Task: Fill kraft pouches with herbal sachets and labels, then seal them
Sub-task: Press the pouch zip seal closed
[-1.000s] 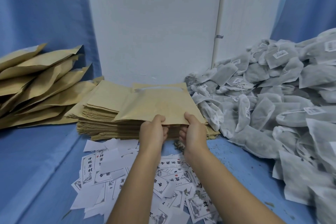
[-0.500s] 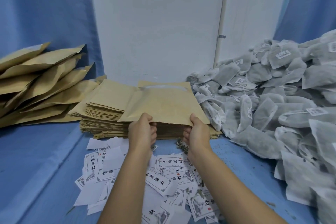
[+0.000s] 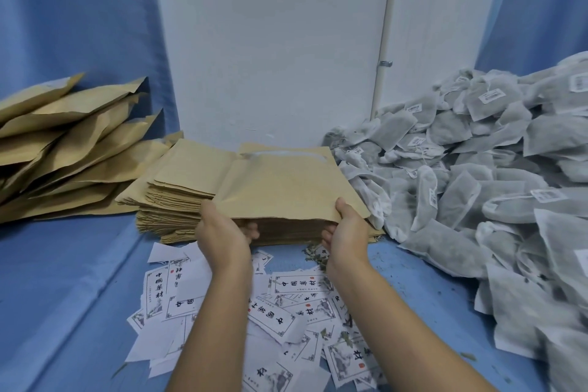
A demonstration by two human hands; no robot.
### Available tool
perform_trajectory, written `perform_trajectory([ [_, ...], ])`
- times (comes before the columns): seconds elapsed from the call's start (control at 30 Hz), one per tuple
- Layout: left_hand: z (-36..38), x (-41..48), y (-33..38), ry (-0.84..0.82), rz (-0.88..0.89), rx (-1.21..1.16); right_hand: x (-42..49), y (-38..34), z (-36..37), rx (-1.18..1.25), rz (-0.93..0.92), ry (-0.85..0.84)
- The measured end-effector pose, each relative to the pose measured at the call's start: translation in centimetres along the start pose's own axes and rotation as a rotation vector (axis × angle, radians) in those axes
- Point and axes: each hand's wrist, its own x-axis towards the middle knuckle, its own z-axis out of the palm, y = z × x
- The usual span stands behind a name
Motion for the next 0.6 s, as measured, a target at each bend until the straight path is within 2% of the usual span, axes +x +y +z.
perform_trajectory([
  [0.1, 0.6, -0.4, 0.2, -0.115, -0.113, -0.169, -0.7, 0.7, 0.5, -0.022, 0.042, -0.085],
  [0.2, 1.3, -0.7, 0.8, -0.204, -0.173, -0.204, -1.1, 0.6, 1.0, 0.02, 0.079, -0.261],
  [0.3, 1.3, -0.5, 1.3, -0.266, -0.161, -0.202, -1.4, 0.5, 1.2, 0.026, 0.051, -0.223],
  [0.37, 1.0, -0.1, 1.7, -0.279, -0.138, -0.193, -1.8, 0.8, 1.3, 0.131, 0.052, -0.202],
  [0.47, 0.4, 0.8, 2.5, -0.285, -0.117, -0.212, -2.3, 1.1, 1.8, 0.261, 0.074, -0.247],
  [0.6, -0.6, 2.5, 5.3, -0.297, -0.067, -0.352, -2.8, 0.5, 4.8, 0.218, 0.09, -0.371],
])
